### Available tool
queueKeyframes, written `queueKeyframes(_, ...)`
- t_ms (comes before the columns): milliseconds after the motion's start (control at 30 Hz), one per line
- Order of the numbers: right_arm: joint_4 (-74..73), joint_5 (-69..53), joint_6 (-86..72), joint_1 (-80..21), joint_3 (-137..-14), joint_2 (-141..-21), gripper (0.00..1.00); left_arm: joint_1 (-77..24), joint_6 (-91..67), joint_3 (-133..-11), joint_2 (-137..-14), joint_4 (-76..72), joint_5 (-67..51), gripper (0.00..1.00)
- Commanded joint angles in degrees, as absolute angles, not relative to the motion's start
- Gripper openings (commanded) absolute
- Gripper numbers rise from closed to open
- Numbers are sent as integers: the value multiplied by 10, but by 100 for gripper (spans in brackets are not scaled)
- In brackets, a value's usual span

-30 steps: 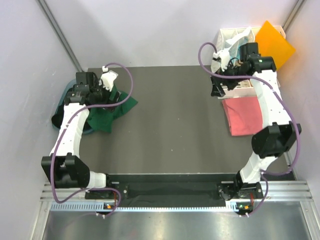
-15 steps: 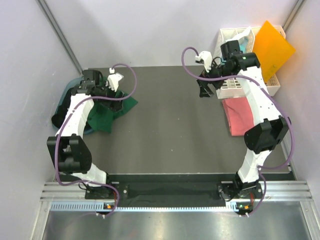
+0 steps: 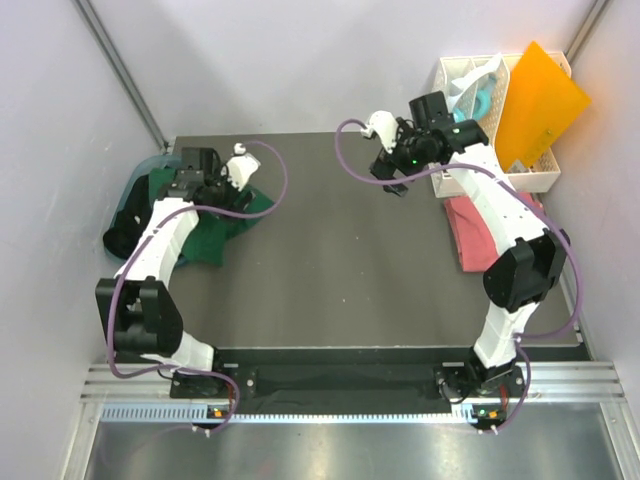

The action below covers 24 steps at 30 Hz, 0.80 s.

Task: Fold and stack the t-shirts
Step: Grab crumpled tshirt from bin with the left arm

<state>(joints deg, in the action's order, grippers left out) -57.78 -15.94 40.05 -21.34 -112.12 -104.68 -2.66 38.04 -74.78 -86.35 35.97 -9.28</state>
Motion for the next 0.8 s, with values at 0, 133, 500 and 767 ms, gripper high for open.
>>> queueKeyframes(0,-484,-120,415,-249,-1080,-1018,100,-44,444,-729,-823,338,-50,81)
queueKeyframes(133,-467,-112,406,-266,-1075,-1031,100,-48,458,-707,-807,342,-25,81)
queueKeyframes(500,-426,-89,411,-266,-1023,-998,100,-47,463,-635,-816,313,41,70)
queueKeyframes(767,-417,-78,404,-263,-1014,-978,100,-49,442,-655,-885,332,33,35)
